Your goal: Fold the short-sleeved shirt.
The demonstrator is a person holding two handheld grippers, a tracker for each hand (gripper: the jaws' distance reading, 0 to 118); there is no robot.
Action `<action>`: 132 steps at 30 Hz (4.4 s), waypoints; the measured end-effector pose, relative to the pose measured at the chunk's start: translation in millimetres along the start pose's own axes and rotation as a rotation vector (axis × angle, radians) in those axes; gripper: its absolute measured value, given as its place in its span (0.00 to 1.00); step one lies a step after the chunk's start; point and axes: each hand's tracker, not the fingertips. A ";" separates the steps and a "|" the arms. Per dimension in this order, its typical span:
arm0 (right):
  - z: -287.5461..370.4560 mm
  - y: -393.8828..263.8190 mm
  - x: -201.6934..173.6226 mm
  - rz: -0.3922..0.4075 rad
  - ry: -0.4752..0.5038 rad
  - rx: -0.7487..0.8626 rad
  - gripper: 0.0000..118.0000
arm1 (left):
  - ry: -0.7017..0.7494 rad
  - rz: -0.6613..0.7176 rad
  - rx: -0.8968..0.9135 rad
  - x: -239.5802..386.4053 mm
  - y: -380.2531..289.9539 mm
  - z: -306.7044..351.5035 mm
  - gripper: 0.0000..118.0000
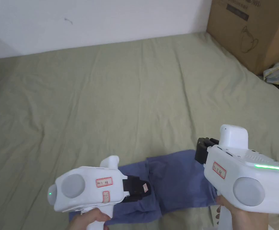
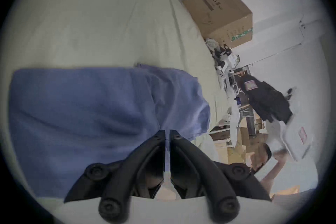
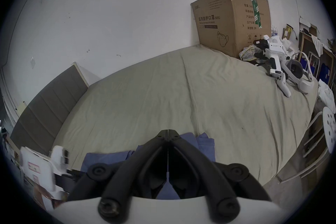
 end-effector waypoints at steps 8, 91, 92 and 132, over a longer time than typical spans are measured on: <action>2.1 4.9 -15.6 0.019 0.006 0.012 0.01 | 0.073 0.030 0.174 -66.0 7.7 108.1 0.04; 0.5 -6.2 55.2 -0.096 -0.071 -0.092 0.01 | 0.171 -0.166 -0.122 75.4 48.2 -39.5 0.81; -0.4 -5.9 54.2 -0.092 -0.068 -0.094 0.01 | 0.174 -0.139 -0.086 69.5 51.7 -29.0 0.75; -9.4 22.3 -11.8 0.136 0.143 -0.230 0.01 | 0.018 -0.033 0.135 17.1 33.6 41.8 0.04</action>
